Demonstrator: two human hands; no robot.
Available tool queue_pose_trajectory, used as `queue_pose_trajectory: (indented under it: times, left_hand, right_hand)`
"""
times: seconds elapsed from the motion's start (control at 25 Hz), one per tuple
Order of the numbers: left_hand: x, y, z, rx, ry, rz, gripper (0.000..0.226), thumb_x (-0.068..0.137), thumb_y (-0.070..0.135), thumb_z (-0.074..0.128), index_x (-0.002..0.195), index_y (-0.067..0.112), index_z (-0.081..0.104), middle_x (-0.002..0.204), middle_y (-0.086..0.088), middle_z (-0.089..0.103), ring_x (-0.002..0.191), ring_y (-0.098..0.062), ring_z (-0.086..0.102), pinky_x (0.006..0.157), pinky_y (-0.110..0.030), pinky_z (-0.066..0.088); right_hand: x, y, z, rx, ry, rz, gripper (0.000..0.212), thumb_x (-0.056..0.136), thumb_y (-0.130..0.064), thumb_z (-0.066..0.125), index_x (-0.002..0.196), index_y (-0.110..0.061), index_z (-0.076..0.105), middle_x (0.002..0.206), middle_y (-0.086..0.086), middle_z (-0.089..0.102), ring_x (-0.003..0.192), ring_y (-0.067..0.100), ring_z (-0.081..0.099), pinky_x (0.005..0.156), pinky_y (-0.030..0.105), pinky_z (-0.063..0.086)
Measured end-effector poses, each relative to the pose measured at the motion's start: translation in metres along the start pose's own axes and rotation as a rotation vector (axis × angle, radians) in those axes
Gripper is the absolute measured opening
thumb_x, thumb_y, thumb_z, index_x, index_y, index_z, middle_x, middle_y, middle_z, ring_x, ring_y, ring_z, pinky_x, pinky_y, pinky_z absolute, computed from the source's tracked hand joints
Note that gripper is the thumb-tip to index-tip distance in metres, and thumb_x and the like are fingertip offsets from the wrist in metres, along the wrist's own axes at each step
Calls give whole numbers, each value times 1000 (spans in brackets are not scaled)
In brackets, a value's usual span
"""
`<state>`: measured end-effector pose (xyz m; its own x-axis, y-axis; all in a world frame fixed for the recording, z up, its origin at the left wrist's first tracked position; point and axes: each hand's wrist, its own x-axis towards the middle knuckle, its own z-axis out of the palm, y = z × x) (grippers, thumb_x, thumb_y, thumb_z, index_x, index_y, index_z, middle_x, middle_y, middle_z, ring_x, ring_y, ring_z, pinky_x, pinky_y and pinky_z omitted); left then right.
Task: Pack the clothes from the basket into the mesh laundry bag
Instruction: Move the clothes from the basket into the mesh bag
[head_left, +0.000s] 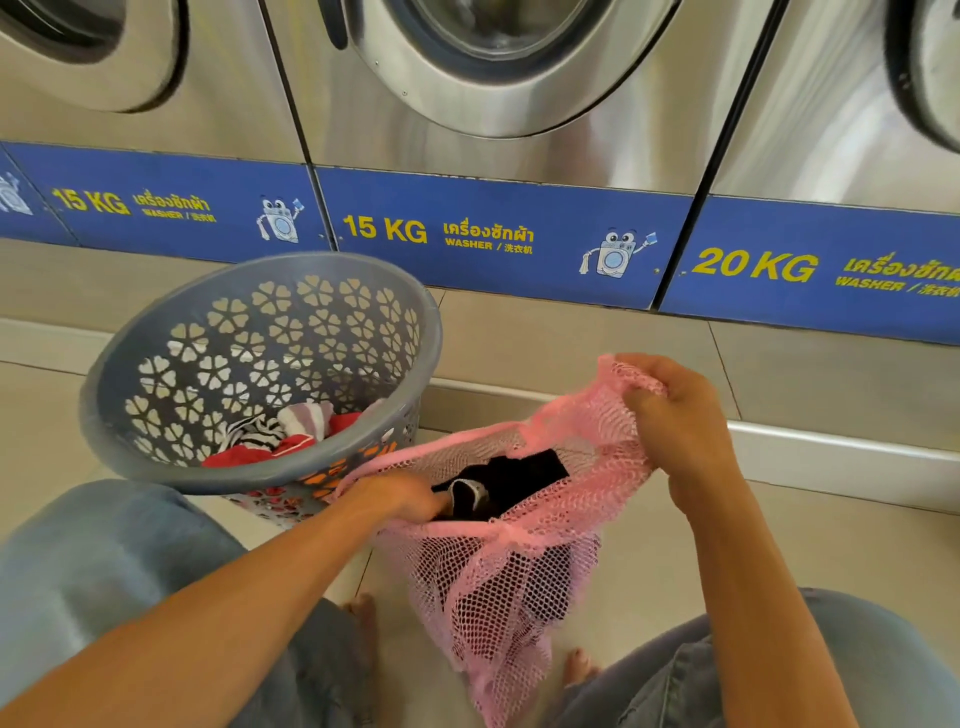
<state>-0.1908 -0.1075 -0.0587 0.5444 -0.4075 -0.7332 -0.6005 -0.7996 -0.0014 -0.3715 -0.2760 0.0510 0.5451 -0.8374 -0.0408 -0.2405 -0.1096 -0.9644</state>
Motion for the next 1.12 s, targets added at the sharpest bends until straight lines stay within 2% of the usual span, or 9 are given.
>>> queue_pose_trajectory:
  times: [0.12, 0.2, 0.4, 0.6, 0.76, 0.88, 0.96, 1.04, 1.12]
  left_hand:
    - [0, -9, -4, 113, -292, 16, 65, 80, 50, 66, 131, 11, 58, 129, -5, 62, 106, -24, 62, 89, -34, 53]
    - [-7, -14, -6, 205, -379, 82, 78, 74, 51, 69, 138, 10, 51, 141, -5, 55, 117, -26, 59, 96, -37, 53]
    - [-22, -28, -20, -2, -260, 162, 111, 59, 55, 80, 153, 25, 29, 155, -1, 38, 131, -28, 49, 106, -45, 47]
    - [-41, -21, -42, -376, -251, 304, 109, 78, 37, 81, 159, 31, 9, 164, 1, 21, 147, -25, 30, 116, -39, 35]
    - [-67, -27, -71, -533, -122, 415, 87, 87, 33, 75, 156, 25, 24, 157, -3, 37, 139, -21, 43, 113, -39, 40]
    - [-81, -43, -88, -705, -13, 490, 59, 93, 24, 67, 146, 16, 42, 129, -8, 65, 112, -19, 67, 100, -38, 54]
    - [-85, -58, -101, -829, 130, 525, 45, 94, 20, 66, 137, 15, 53, 115, -10, 71, 102, -19, 72, 95, -36, 57]
    - [-83, -75, -110, -913, 277, 480, 35, 94, 18, 66, 129, 16, 60, 113, -10, 72, 101, -19, 73, 93, -36, 58]
    - [-72, -91, -112, -874, 359, 375, 30, 95, 20, 65, 124, 18, 62, 114, -9, 70, 100, -19, 71, 90, -35, 59]
  right_hand:
    - [-2, 2, 14, 28, -36, -22, 36, 91, -3, 57, 112, -26, 74, 103, -12, 73, 101, 12, 68, 83, 31, 55]
    - [-2, -6, 16, 123, 42, -81, 31, 92, -5, 60, 110, -26, 75, 101, -11, 74, 96, 9, 69, 80, 29, 55]
    - [2, -9, 15, 135, 81, -104, 29, 93, -9, 62, 113, -27, 73, 101, -10, 74, 93, 11, 70, 79, 34, 57]
    - [-3, -11, 56, -2, -212, -60, 48, 93, -5, 62, 130, -34, 65, 132, -13, 61, 105, 1, 61, 88, 20, 48]
    - [-3, -17, 83, -16, -293, -45, 55, 92, -4, 61, 136, -38, 60, 142, -11, 54, 124, 5, 48, 99, 24, 38]
    - [-1, -19, 106, -31, -291, -55, 55, 91, -4, 58, 134, -39, 61, 143, -9, 55, 112, 3, 52, 88, 21, 40]
    - [0, -19, 119, -25, -314, -51, 57, 90, -4, 57, 133, -41, 61, 139, -8, 59, 83, -2, 61, 69, 19, 46]
    - [-1, -19, 130, -22, -337, -7, 60, 90, -1, 54, 134, -42, 60, 122, -6, 68, 42, -3, 48, 42, 18, 40]
    - [-4, -20, 140, -18, -352, 23, 61, 91, 1, 51, 136, -40, 59, 93, -18, 67, 32, 0, 39, 34, 19, 34]
